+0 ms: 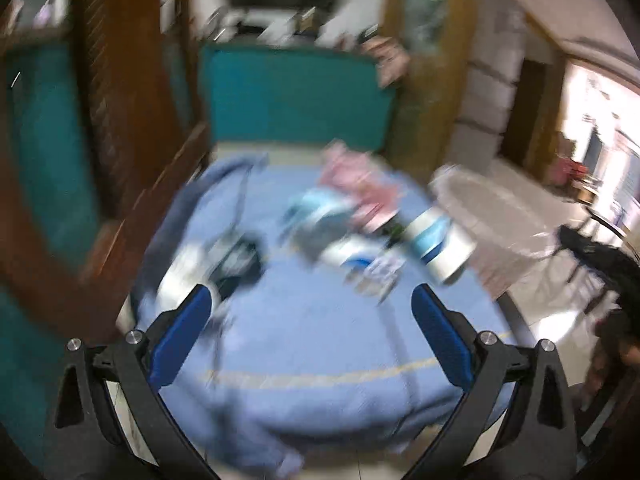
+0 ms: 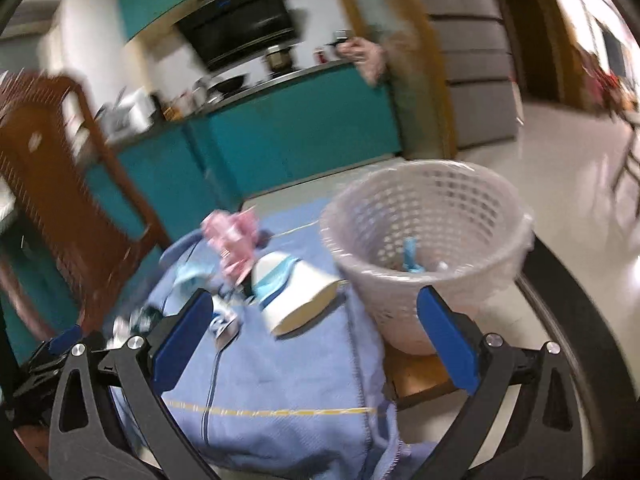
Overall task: Collect trash
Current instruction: 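Carry the blue cloth with the left gripper into the basket and release, then move the left gripper toward the white box on the table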
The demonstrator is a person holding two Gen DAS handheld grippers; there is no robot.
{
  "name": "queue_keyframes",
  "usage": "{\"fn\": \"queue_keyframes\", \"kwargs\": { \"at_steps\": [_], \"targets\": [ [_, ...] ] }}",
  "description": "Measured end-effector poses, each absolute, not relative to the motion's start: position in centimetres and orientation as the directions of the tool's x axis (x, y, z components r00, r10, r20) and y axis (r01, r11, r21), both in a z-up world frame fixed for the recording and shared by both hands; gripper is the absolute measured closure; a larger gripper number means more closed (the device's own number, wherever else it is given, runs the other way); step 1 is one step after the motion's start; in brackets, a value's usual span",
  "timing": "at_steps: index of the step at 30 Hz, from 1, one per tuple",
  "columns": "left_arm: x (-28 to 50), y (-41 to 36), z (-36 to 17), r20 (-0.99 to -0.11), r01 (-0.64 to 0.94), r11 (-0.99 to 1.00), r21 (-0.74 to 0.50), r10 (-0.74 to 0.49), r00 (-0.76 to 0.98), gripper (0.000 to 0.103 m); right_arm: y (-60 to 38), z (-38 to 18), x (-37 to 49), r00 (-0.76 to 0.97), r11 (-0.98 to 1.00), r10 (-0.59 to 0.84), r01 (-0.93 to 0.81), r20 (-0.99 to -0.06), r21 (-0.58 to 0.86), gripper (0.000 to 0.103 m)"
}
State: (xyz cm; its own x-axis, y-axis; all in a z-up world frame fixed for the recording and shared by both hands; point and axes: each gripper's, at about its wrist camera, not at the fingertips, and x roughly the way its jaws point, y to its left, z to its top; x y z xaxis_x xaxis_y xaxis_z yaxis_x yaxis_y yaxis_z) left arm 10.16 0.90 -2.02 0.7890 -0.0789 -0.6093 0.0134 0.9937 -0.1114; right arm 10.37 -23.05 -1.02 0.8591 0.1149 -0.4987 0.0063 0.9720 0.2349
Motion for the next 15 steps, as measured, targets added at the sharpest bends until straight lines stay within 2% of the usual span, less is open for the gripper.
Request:
{"fn": "queue_keyframes", "kwargs": {
  "at_steps": [2,6,15],
  "targets": [
    [10.0,2.3,-2.4,-0.626,-0.021,0.992,-0.125,-0.063,0.777,0.003,-21.9,-0.9,10.1,0.859,0.980,0.125,-0.028,-0.497,0.198,0.004],
    [9.7,2.3,-2.1,-0.605,-0.017,0.996,-0.092,-0.043,0.795,0.003,-20.6,-1.0,9.9,0.853,0.985,0.140,-0.066,-0.502,0.162,0.004],
    [9.4,1.4,-1.9,-0.618,0.023,0.998,-0.054,-0.052,0.785,0.003,-20.6,-1.2,10.1,0.846,0.985,0.138,-0.065,-0.514,0.157,0.004]
  ]
}}
